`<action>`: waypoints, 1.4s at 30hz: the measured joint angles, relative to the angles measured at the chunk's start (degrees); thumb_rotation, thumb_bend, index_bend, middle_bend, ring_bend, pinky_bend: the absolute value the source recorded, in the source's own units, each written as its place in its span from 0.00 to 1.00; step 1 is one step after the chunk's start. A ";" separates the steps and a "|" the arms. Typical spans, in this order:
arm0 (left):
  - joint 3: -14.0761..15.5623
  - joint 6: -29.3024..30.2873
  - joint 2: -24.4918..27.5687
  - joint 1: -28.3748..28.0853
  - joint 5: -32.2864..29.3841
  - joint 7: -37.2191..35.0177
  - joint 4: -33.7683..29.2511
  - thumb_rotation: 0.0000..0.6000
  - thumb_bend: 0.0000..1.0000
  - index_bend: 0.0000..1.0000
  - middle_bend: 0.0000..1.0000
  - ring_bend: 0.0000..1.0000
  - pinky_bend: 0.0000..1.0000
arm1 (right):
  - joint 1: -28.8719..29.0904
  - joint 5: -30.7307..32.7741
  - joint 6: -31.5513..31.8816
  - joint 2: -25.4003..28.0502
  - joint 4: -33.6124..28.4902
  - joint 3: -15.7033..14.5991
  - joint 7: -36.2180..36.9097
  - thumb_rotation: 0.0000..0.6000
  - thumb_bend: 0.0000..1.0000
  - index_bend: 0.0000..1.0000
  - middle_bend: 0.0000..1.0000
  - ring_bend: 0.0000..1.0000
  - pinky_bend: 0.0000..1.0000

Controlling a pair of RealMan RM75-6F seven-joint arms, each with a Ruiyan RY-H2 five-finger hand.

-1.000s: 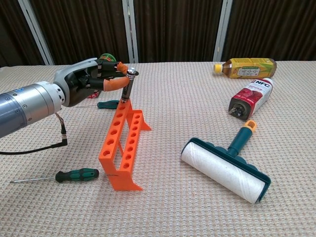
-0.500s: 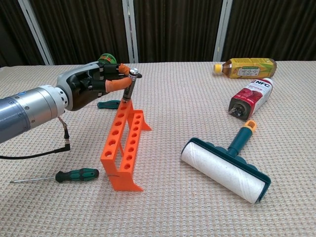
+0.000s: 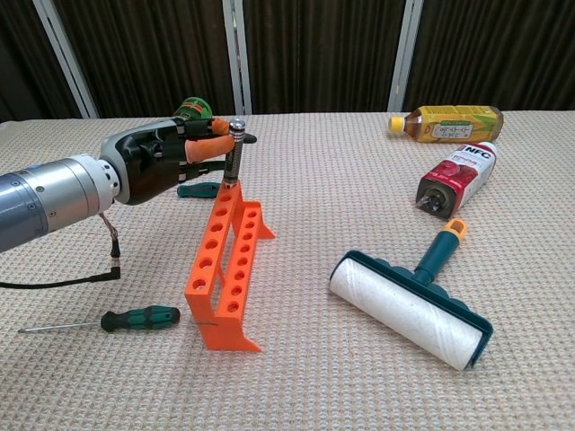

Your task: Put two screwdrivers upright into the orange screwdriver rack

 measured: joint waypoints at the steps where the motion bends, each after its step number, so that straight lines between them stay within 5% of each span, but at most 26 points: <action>1: 0.09 0.00 0.05 -0.02 0.18 -0.06 0.06 1.00 0.53 0.48 0.19 0.02 0.03 | 0.01 0.01 -0.03 -0.01 0.00 0.00 -0.02 1.00 0.00 0.00 0.00 0.00 0.00; 11: 0.93 0.23 -0.02 -0.02 1.28 -1.36 0.83 1.00 0.50 0.45 0.19 0.02 0.03 | 0.06 0.18 -0.17 0.02 -0.09 0.06 -0.12 1.00 0.00 0.00 0.00 0.00 0.00; 20: 1.56 1.26 -0.46 0.07 2.75 -3.84 1.52 1.00 0.36 0.27 0.16 0.01 0.03 | 0.12 0.29 -0.26 -0.06 -0.03 0.11 -0.13 1.00 0.00 0.00 0.00 0.00 0.00; 25: 1.98 2.20 -0.41 0.15 3.97 -6.13 1.81 0.92 0.30 0.16 0.14 0.00 0.02 | 0.14 0.27 -0.28 -0.03 -0.10 0.11 -0.21 1.00 0.00 0.00 0.00 0.00 0.00; 32: 2.41 4.15 0.21 0.49 5.36 -9.45 1.80 0.85 0.29 0.16 0.14 0.00 0.02 | 0.14 0.32 -0.23 0.00 -0.21 0.14 -0.35 1.00 0.00 0.00 0.00 0.00 0.00; 37: 2.76 6.37 1.38 0.80 6.73 -8.55 1.51 0.84 0.55 0.18 0.13 0.00 0.02 | 0.06 0.25 -0.07 0.09 -0.36 0.12 -0.48 1.00 0.00 0.00 0.00 0.00 0.00; 42: 3.19 7.23 2.94 0.67 7.57 -1.71 0.89 0.83 0.63 0.16 0.10 0.00 0.02 | 0.03 0.09 0.08 0.07 -0.46 0.07 -0.49 1.00 0.00 0.00 0.00 0.00 0.00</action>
